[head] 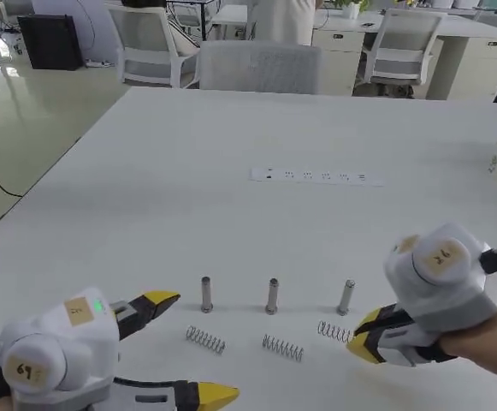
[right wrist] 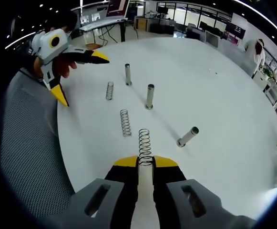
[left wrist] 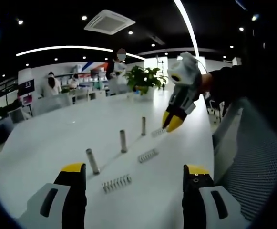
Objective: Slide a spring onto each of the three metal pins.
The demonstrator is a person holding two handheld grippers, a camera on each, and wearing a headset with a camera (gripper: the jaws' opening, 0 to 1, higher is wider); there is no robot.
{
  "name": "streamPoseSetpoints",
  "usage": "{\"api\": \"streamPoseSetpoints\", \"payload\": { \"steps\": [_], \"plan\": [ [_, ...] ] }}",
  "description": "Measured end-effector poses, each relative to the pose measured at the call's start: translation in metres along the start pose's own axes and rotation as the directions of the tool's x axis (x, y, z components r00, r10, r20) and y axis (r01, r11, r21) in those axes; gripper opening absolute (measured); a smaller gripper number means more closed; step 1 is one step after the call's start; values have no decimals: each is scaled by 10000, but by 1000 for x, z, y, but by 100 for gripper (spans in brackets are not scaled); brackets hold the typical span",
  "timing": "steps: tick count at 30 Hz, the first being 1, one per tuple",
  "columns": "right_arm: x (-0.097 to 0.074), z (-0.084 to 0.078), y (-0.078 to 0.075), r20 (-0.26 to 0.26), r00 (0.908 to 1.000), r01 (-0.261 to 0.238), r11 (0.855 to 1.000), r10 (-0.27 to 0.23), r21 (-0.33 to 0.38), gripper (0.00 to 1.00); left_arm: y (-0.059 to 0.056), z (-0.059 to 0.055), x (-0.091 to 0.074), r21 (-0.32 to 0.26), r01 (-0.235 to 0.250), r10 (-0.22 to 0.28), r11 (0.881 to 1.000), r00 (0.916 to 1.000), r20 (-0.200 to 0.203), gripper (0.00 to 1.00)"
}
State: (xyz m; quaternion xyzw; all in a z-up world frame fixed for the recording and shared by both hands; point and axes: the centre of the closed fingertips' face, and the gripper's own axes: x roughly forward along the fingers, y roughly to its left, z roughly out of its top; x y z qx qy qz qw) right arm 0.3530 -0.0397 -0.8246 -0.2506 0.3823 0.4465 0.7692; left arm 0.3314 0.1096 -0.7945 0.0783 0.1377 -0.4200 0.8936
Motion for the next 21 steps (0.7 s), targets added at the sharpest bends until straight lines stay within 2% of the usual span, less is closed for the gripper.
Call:
{"api": "streamPoseSetpoints", "payload": {
  "steps": [8, 14, 21],
  "plan": [
    [0, 15, 10, 178, 9995, -237, 9988, 245, -425, 8, -6, 4, 7, 35, 511, -511, 9987, 9987, -11, 75],
    [-1, 28, 16, 292, 9988, -366, 9964, 389, -759, 8, -13, 10, 14, 293, 1049, -1046, 9941, 9945, -111, 69],
    [-3, 34, 21, 312, 9982, -473, 9931, 509, -1072, 8, -16, 15, 21, 650, 1533, -1517, 9860, 9880, -286, 67]
  ]
}}
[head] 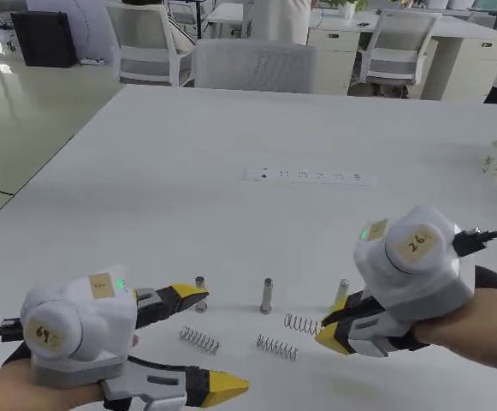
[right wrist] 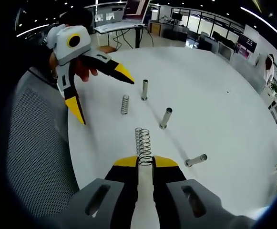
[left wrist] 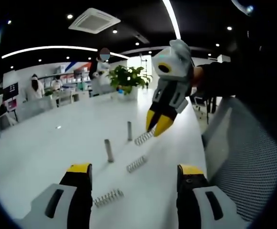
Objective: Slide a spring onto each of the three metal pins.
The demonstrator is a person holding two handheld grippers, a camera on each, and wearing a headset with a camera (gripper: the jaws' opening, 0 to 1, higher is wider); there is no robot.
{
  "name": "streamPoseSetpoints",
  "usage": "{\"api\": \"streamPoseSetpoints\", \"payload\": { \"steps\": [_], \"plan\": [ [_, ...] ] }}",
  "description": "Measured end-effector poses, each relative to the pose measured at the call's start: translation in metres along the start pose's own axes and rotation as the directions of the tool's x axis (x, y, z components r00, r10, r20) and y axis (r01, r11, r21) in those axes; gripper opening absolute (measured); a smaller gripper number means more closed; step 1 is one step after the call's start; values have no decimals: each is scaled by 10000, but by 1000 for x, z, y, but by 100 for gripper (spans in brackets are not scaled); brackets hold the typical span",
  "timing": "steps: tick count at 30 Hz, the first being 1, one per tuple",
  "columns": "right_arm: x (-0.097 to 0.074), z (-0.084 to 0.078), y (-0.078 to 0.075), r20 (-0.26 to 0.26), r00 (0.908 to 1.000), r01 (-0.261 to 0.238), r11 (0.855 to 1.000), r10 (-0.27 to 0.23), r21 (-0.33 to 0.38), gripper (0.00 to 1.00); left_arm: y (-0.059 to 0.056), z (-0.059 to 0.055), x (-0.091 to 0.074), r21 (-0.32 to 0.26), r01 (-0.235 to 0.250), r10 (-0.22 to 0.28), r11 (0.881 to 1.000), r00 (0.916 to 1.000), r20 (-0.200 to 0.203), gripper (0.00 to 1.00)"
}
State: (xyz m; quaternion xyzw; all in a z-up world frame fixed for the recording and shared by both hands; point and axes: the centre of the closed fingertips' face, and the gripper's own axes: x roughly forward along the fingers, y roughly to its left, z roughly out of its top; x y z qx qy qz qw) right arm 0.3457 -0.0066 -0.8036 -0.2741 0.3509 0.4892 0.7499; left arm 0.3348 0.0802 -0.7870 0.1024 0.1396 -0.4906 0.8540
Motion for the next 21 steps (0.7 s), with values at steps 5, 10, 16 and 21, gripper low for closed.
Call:
{"api": "streamPoseSetpoints", "payload": {
  "steps": [5, 10, 16, 21],
  "plan": [
    [0, 6, 6, 16, 9999, -113, 9997, 114, -200, 8, 0, 5, 5, 225, 298, -298, 9993, 9996, -35, 62],
    [0, 11, 11, 64, 9997, -235, 9990, 238, -382, 8, -4, 8, 11, 367, 621, -621, 9974, 9981, -11, 55],
    [0, 17, 15, 132, 9995, -294, 9980, 302, -562, 8, -8, 12, 16, 532, 809, -815, 9953, 9966, 90, 50],
    [0, 21, 19, 173, 9991, -375, 9968, 388, -705, 8, -11, 15, 21, 605, 926, -935, 9939, 9955, 128, 47]
  ]
}}
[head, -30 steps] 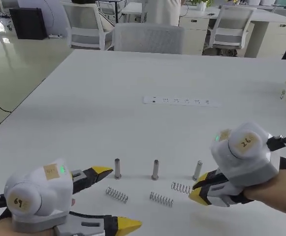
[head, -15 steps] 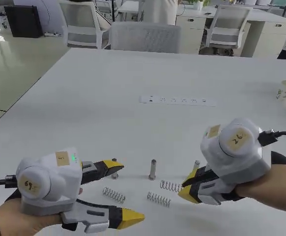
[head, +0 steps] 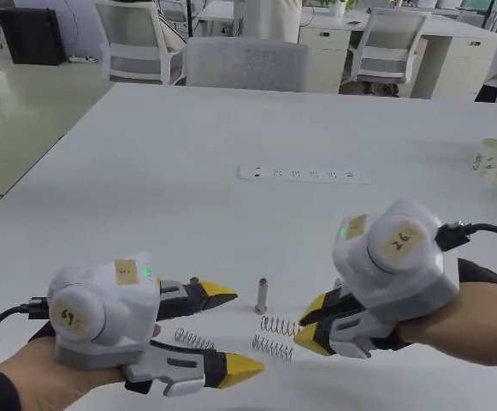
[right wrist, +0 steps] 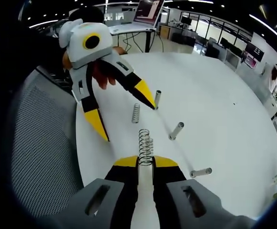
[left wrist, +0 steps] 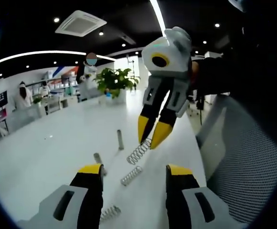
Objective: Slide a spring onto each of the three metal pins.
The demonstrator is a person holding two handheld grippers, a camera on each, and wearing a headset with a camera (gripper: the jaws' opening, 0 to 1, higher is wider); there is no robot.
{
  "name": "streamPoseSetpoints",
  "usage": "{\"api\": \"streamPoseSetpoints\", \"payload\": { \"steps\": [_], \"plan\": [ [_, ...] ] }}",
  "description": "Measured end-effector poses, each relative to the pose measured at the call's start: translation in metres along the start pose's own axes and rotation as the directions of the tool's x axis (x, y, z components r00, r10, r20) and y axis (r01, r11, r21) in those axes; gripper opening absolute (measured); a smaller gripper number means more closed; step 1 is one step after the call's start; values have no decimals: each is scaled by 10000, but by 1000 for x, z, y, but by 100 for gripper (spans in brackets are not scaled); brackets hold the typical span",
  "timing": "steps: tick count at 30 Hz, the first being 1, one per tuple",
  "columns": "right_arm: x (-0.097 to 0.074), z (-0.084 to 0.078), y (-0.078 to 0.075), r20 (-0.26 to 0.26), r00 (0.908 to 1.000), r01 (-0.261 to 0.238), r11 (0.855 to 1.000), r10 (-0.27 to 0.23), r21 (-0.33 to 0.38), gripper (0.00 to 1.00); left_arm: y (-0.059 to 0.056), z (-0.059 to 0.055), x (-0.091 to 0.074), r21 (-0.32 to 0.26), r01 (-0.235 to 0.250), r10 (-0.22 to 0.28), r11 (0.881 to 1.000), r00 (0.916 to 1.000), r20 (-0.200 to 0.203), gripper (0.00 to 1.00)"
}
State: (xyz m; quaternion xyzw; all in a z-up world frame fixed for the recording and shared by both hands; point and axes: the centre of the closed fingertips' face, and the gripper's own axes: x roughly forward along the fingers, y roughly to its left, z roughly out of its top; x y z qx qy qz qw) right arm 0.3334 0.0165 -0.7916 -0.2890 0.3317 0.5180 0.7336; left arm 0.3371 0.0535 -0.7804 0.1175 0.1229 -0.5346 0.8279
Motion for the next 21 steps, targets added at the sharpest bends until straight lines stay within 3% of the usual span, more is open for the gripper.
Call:
{"api": "streamPoseSetpoints", "payload": {
  "steps": [10, 21],
  "plan": [
    [-1, 4, 10, -32, 9993, -384, 9985, 383, -392, 8, -7, -2, 4, 306, 264, -261, 9992, 9996, -126, 35],
    [-3, 0, 24, -427, 9917, -1247, 9876, 1211, -957, 8, -22, 0, 6, 530, 845, -839, 9950, 9964, -128, 22]
  ]
}}
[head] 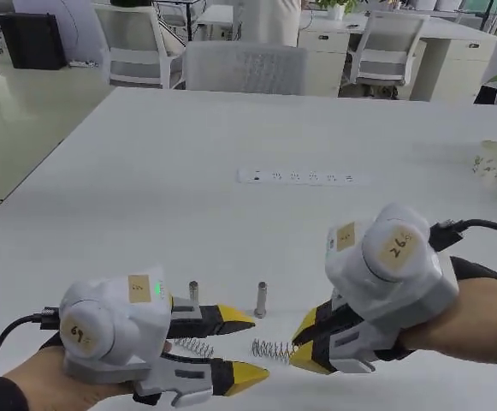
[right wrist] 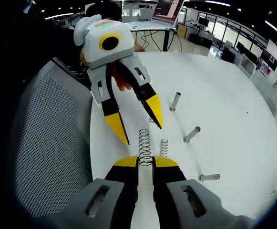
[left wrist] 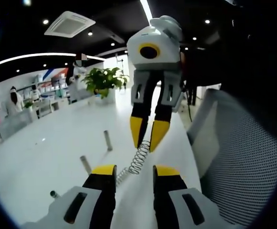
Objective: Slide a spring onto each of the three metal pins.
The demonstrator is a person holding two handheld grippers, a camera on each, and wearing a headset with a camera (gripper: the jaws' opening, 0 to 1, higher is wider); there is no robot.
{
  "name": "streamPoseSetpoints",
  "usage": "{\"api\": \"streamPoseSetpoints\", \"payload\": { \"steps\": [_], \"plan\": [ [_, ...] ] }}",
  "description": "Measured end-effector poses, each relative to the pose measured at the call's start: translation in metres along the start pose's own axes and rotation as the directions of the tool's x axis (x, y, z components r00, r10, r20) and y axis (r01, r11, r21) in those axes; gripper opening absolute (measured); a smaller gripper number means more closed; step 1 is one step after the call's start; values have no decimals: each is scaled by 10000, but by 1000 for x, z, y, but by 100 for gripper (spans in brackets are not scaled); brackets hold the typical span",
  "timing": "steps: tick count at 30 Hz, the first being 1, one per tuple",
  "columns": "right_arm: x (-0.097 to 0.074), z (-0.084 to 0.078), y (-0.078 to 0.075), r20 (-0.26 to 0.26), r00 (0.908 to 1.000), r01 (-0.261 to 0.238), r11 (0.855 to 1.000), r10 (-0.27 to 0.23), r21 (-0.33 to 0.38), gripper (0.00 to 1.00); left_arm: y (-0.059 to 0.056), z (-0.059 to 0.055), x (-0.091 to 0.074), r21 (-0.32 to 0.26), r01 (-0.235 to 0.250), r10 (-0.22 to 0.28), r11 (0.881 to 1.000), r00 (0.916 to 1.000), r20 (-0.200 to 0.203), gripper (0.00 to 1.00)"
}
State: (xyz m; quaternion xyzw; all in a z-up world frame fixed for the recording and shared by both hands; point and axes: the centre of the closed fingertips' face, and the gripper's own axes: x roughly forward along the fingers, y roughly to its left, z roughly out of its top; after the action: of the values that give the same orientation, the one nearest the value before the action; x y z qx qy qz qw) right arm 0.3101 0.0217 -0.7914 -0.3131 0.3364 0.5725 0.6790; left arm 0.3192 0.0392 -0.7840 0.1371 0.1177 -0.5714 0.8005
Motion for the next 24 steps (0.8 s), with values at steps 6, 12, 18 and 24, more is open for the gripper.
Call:
{"api": "streamPoseSetpoints", "payload": {
  "steps": [6, 12, 18, 24],
  "plan": [
    [1, 0, 5, -196, 9995, -251, 9996, 249, -98, 8, -9, -1, 3, 162, 377, -376, 9992, 9993, -82, 15],
    [2, 0, 9, -348, 9985, -420, 9991, 418, -70, 8, -15, -5, 5, 431, 616, -604, 9972, 9978, -284, 9],
    [0, 1, 12, -365, 9980, -517, 9984, 525, 242, 8, -15, -7, 6, 651, 639, -615, 9958, 9974, -388, 4],
    [-6, 11, 12, -189, 9987, -471, 9984, 477, 318, 8, -17, -8, 7, 723, 690, -660, 9950, 9969, -436, 2]
  ]
}}
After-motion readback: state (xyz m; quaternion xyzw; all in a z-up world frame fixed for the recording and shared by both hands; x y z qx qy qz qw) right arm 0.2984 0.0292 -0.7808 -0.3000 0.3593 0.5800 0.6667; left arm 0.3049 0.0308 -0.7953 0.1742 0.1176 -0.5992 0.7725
